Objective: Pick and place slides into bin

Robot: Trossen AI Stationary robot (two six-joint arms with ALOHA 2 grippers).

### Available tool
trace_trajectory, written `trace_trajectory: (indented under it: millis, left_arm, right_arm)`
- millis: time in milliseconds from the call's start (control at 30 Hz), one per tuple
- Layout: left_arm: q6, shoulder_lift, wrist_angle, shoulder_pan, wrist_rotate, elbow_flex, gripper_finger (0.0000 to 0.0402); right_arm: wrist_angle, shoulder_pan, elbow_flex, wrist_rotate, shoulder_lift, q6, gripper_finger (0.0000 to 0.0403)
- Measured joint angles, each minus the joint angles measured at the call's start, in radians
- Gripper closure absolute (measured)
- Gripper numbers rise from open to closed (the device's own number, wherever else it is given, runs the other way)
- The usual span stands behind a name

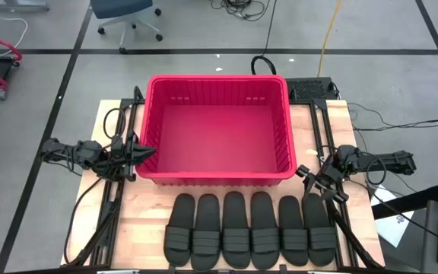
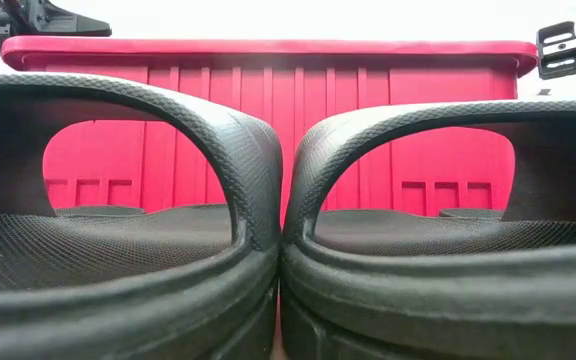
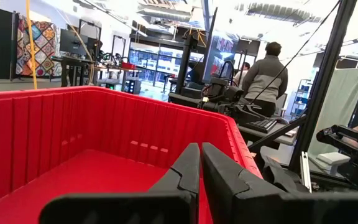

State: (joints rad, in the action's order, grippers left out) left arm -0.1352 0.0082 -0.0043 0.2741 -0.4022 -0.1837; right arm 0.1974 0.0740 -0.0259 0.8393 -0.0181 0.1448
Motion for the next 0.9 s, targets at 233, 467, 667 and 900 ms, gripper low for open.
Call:
trace_trajectory:
  millis: [233,467,667,900]
  left_arm:
    - [0.0,0.0,0.0,0.0,0.0,0.0,0.0382]
    - [0.0,0.0,0.0,0.0,0.0,0.0,0.0382]
    - [0.0,0.0,0.0,0.0,0.0,0.0,0.0382]
    - [0.0,0.0,0.0,0.0,0.0,0.0,0.0382]
  right_arm:
    - [0.0,0.0,0.0,0.0,0.0,0.0,0.0239]
    - [0.0,0.0,0.0,0.0,0.0,0.0,0.0242]
    - [0.0,0.0,0.0,0.0,0.0,0.0,0.0241]
    - [0.002,0.0,0.0,-0.002,0.0,0.06,0.0243]
